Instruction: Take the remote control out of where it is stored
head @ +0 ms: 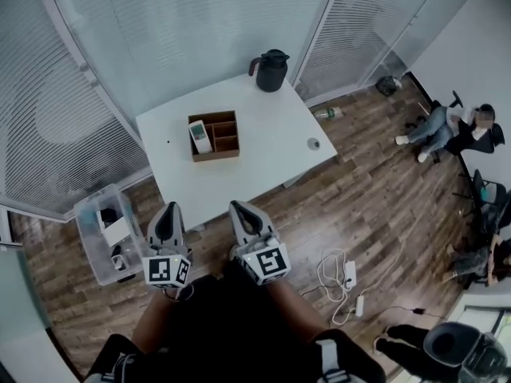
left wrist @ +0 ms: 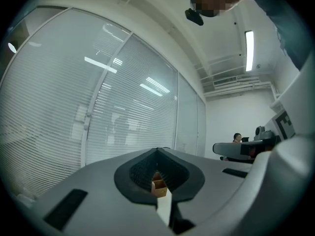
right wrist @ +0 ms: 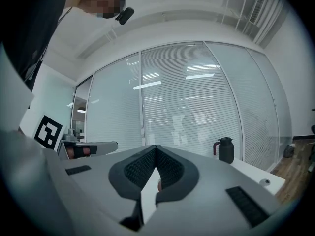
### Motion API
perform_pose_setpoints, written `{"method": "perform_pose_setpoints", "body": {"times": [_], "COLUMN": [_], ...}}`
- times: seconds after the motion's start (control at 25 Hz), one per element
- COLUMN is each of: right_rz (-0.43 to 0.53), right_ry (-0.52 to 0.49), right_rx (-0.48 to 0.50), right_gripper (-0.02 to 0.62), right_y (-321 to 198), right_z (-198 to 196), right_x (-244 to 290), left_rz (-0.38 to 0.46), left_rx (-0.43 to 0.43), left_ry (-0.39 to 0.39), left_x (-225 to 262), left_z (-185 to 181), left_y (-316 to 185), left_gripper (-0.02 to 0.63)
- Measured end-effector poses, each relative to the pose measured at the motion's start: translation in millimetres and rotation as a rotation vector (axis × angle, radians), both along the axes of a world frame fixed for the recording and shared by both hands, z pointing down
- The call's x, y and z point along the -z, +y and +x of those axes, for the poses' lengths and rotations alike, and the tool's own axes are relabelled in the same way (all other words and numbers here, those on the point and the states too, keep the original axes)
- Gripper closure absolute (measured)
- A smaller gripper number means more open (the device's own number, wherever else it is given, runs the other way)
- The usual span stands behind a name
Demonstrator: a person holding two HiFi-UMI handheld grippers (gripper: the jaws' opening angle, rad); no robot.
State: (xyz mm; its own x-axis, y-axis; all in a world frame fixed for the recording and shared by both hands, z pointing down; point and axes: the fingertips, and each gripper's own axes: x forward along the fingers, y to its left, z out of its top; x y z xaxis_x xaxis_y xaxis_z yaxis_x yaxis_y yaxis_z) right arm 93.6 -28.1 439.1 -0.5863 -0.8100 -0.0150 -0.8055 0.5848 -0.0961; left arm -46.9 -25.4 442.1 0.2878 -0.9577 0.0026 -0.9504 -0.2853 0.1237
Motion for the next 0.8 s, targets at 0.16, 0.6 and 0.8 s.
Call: {"method": "perform_pose_setpoints", "body": {"times": [0.16, 0.6, 0.8], "right_rz": [0.005, 0.037, -0.014], "right_ry": [-0.003, -0.005, 0.013], "right_rx": [0.035, 0.075, 0.025], "right_gripper": [0.6, 0.6, 0.6], "right_y": [-34.9, -115.3, -136.5], "right_z": [1.8, -43.2, -54.8], "right_x": [-5.0, -7.9, -9.2], "left_rz": [-0.012, -0.031, -0.026], "left_rx": [0.027, 0.018, -0.018], "left_ry": [0.005, -0.015, -0.004], "left_x": [-1.9, -13.8, -8.5], "left_z": [4.2, -38.8, -58.0], "left_y": [-30.5, -106.3, -138.2], "left_gripper": [0.603, 0.603, 0.603]}}
